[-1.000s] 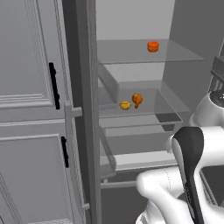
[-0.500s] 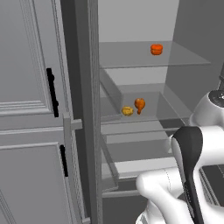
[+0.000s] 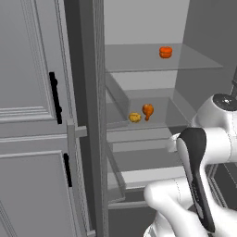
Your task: Place one squash and one chicken drumstick in each tupperware on the nearby counter, to pack two identical lunches.
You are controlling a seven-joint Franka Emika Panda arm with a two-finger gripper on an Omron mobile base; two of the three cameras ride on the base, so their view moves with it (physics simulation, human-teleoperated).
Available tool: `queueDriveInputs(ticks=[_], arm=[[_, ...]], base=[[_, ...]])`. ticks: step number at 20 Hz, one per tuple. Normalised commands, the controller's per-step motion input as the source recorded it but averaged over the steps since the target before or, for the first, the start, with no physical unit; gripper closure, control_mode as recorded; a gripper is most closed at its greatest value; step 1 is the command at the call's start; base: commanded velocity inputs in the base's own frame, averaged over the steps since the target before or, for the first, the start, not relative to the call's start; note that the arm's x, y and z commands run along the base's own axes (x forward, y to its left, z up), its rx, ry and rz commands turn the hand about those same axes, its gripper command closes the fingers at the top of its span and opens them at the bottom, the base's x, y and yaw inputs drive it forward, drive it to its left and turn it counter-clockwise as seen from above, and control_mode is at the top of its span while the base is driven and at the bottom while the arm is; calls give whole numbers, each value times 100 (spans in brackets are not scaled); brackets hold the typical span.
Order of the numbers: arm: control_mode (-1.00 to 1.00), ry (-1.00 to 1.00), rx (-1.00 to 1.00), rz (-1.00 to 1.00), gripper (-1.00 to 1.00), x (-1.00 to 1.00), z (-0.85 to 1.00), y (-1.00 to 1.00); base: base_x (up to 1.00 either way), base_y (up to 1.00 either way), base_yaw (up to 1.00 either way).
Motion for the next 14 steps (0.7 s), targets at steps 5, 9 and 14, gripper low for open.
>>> queueDriveInputs(ticks=[5,9,14], arm=[[-100,-16,10,3,-100,100,-22,2],[-100,-1,2,-1,-100,81,65,0],[-100,2,0,-2,-100,87,38,0]], base=[[0,0,0],[0,0,0],[0,0,0]])
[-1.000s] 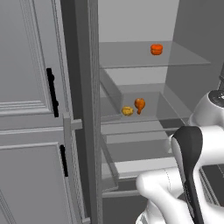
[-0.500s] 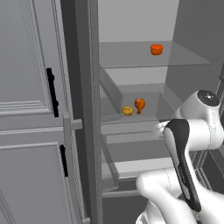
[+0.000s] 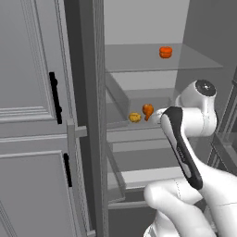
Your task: Place one squash and one chicken drumstick in each tupperware on the nearby counter, to pack two identical lunches.
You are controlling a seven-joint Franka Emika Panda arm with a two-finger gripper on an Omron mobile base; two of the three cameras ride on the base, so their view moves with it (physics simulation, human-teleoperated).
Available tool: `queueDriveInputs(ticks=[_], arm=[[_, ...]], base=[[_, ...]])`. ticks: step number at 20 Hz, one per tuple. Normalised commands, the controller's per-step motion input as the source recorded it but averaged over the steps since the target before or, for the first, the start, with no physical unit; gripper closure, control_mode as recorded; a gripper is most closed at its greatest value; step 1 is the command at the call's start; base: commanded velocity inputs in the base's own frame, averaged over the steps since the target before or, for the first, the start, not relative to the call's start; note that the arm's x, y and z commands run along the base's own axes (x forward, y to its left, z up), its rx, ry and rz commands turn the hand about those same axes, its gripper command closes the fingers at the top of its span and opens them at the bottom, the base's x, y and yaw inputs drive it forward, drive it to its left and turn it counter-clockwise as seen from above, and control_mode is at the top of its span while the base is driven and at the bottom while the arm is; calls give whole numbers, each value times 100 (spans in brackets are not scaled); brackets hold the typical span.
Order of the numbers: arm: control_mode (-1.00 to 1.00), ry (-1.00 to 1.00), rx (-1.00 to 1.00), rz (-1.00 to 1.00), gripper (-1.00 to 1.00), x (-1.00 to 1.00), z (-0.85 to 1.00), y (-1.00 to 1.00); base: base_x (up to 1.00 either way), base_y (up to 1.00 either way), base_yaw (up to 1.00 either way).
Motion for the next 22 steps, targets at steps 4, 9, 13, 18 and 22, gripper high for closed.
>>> queueDriveInputs(ticks=[4,9,13,18,22], arm=[[-100,0,0,0,-100,94,-72,0],[-100,0,0,-1,-100,71,-60,-2],[-100,0,1,-3,-100,34,-2,-29],[-100,1,0,-3,-100,67,-30,-12],[-100,1,0,-1,-100,71,-35,0]], base=[[0,0,0],[0,0,0],[0,0,0],[0,0,0],[0,0,0]])
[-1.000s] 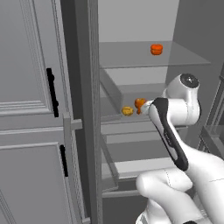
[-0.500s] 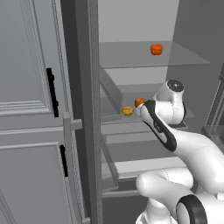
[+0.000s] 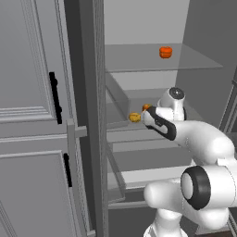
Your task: Place one squash and one chicken drumstick in each tupperware on the nearby counter, to pack two identical lunches.
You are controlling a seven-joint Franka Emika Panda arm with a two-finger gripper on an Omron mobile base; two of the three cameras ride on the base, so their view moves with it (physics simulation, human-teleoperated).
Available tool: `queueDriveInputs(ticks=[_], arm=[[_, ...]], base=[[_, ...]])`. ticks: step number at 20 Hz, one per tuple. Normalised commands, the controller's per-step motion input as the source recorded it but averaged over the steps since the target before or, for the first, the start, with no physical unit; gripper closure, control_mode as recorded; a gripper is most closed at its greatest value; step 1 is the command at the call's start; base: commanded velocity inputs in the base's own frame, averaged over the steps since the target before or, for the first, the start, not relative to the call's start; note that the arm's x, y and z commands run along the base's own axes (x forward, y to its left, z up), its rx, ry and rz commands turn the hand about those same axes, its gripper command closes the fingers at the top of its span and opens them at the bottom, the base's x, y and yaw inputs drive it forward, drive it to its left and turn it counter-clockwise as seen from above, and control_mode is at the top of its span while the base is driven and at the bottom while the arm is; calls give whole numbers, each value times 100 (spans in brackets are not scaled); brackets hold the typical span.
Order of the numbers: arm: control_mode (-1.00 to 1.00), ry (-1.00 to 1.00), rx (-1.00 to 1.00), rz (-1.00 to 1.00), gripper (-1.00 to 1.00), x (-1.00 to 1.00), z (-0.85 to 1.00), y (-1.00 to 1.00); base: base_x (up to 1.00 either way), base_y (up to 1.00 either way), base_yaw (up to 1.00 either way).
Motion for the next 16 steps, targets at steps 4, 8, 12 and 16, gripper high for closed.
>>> queueDriveInputs(ticks=[4,8,12,16], arm=[[-100,0,0,-1,-100,37,-11,0],[-100,0,0,-2,-100,36,-16,-1],[-100,0,0,-2,-100,36,-12,0],[-100,0,0,-2,-100,24,-3,-11]], base=[[0,0,0],[0,0,0],[0,0,0],[0,0,0]])
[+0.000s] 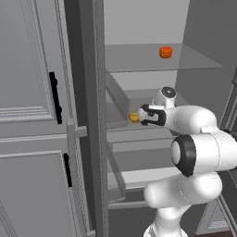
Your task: Place one squash and one chicken drumstick in each tupperware on the nearby counter, to pack two identical lunches.
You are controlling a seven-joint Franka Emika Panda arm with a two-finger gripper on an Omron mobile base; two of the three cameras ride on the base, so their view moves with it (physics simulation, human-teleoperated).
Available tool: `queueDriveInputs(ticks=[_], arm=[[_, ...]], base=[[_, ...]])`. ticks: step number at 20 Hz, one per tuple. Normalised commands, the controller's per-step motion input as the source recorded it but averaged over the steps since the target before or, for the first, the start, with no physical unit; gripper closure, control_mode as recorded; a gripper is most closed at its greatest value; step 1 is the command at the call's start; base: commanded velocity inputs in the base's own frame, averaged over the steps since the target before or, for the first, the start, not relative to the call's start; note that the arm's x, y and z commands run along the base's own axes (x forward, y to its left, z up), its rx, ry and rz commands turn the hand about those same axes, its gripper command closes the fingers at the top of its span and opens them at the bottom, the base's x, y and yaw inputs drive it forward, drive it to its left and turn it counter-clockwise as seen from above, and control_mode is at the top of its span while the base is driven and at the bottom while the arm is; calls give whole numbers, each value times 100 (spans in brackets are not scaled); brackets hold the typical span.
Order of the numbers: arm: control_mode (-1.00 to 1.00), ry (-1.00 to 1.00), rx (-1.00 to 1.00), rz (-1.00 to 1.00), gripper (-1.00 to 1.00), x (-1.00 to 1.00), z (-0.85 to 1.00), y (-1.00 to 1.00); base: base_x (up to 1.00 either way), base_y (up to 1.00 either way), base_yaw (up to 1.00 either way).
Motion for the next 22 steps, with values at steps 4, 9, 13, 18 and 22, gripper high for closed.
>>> queueDriveInputs(ticks=[4,9,13,18,22], arm=[[-100,0,0,-1,-100,32,-7,-22],[-100,0,0,0,-100,44,-25,-4],[-100,0,0,0,-100,14,-9,0],[-100,0,0,0,-100,1,-18,-4],[-100,0,0,0,-100,18,-35,0]], base=[[0,0,0],[0,0,0],[0,0,0],[0,0,0],[0,0,0]])
